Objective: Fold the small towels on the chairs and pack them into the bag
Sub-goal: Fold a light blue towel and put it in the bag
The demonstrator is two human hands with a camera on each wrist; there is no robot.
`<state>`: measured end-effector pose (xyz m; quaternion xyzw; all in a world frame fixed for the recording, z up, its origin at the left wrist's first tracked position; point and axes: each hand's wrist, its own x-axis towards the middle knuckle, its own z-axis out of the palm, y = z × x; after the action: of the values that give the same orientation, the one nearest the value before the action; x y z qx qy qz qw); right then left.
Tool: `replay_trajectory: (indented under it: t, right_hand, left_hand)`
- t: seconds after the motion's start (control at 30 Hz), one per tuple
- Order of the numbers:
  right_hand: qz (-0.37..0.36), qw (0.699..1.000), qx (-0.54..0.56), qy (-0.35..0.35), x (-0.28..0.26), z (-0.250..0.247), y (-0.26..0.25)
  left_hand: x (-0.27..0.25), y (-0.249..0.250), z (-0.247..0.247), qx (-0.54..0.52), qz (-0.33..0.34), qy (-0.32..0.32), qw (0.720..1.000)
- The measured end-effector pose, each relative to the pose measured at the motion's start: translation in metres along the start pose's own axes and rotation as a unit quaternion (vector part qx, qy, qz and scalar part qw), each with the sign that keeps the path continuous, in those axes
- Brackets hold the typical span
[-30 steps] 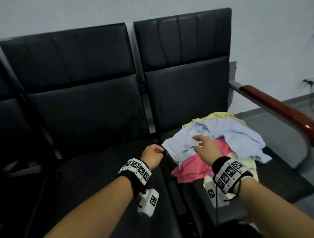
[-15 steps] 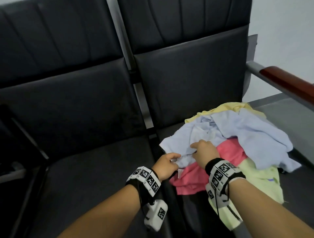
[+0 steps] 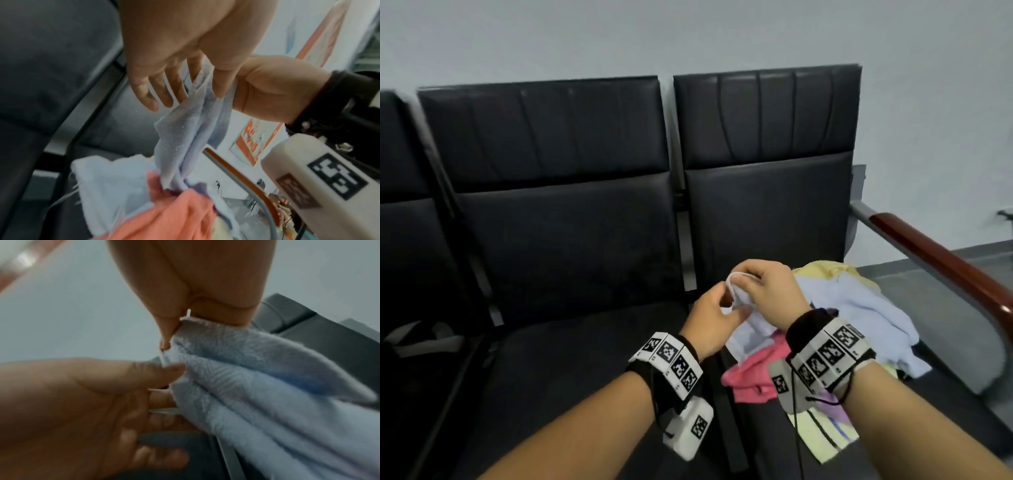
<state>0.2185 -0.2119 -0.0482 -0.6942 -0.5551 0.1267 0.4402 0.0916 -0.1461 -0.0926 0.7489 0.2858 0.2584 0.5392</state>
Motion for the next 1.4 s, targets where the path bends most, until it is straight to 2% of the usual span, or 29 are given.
replay_trajectory:
  t: [0.13,0.33,0.53,0.7,0.87,0.97,1.07,1.17,1.23,1.33,1.4]
  right_hand:
    - [-0.059,0.998,0.012,-0.014,-0.010,0.012,-0.079]
    - [-0.115,0.992,0.014,-0.059,-0.030,0.062,-0.167]
    - [-0.114,0.977,-0.034,-0.178,-0.060,0.154,-0.206]
    - [-0.102,0.980,-0.040,-0.164,-0.065,0.210,-0.219]
    - [-0.085,0.974,-0.103,-0.181,-0.067,0.234,-0.224]
    - [-0.065,0.980,-0.073,-0.173,-0.069,0.232,-0.224]
    - [-0.089,0.982,-0.031,-0.166,-0.075,0.229,-0.229]
    - [-0.127,0.972,0.020,-0.198,-0.085,0.234,-0.241]
    - [-0.146,0.968,0.029,-0.204,-0.089,0.240,-0.247]
    - [-0.149,0.972,0.048,-0.176,-0.092,0.244,-0.246]
    - [-0.140,0.974,0.052,-0.170,-0.092,0.242,-0.239]
  left_hand:
    - [-0.047,0.043,-0.049,-0.043,0.049,0.016,0.998]
    - [-0.125,0.049,-0.157,-0.018,0.053,0.136,0.989]
    - [-0.206,0.018,-0.249,-0.003,0.028,0.208,0.978]
    - [-0.262,-0.018,-0.296,0.019,-0.013,0.249,0.968]
    - [-0.286,-0.039,-0.324,0.018,-0.047,0.289,0.956]
    - [-0.288,-0.048,-0.328,0.027,-0.071,0.294,0.953]
    - [-0.288,-0.054,-0.321,0.094,-0.090,0.265,0.955]
    - [-0.288,-0.043,-0.304,0.109,-0.053,0.163,0.979]
    - [-0.282,-0.032,-0.292,0.142,-0.025,0.104,0.984]
    - [-0.275,-0.020,-0.285,0.193,0.001,0.135,0.972]
    - [-0.275,-0.016,-0.287,0.171,0.007,0.168,0.971]
